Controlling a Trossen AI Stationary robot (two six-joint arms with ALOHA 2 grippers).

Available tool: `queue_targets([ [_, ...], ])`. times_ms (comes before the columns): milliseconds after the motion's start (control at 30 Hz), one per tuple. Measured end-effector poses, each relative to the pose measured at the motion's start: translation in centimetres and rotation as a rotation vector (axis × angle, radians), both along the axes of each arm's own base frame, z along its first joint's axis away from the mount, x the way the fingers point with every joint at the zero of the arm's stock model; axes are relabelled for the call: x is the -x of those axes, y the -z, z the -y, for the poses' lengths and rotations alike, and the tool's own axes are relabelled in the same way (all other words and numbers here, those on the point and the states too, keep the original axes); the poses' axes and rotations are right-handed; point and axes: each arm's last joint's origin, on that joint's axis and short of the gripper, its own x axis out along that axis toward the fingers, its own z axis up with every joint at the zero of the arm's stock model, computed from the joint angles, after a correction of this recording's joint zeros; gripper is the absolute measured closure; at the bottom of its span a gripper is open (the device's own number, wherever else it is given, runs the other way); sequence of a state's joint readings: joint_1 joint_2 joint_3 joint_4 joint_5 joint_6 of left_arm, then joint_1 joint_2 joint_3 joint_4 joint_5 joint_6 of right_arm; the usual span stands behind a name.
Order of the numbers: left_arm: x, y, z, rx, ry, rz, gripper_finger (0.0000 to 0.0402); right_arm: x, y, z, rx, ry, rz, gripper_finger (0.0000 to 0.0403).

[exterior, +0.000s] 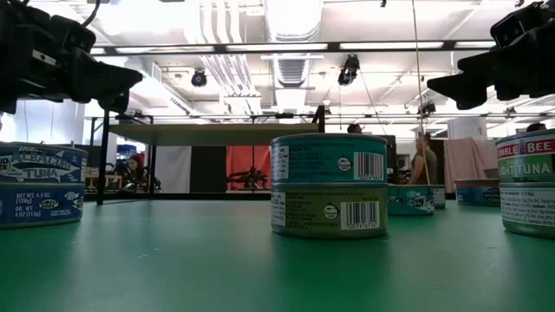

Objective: Stack canned seafood by type on shelf

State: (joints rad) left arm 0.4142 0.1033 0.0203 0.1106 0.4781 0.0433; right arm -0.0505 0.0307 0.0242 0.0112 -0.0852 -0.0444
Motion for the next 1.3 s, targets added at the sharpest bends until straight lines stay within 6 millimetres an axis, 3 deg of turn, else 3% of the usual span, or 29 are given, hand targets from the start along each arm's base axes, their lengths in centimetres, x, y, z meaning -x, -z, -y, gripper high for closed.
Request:
queue_targets([
  [533, 0.0, 0.0, 0.0, 0.0, 0.0, 0.0, 0.0385, 0.0, 0.0, 0.0, 0.001, 0.0, 0.0, 0.0058],
  [767, 0.0, 0.0, 0.0, -0.002, -0.001, 0.001, 0.0385, 0.0, 0.0, 0.0, 0.187, 0.003, 0.006, 0.0058],
  [967, 0.0, -0.5, 0.0, 0.08, 0.006, 0.04, 0.0385, 0.0, 0.0, 0.0, 0.191, 0.002, 0.006, 0.0058],
  [1200, 0.3, -1.9, -0.7, 0.074, -0.258, 0.209, 0.0385, 0.0, 0.0, 0.0, 0.191, 0.001, 0.006, 0.0058],
  [1300, 0.4, -2.5, -0.7, 0.124, -0.28, 0.274, 0.0385, 0.0, 0.0, 0.0, 0.191, 0.001, 0.007, 0.0058],
])
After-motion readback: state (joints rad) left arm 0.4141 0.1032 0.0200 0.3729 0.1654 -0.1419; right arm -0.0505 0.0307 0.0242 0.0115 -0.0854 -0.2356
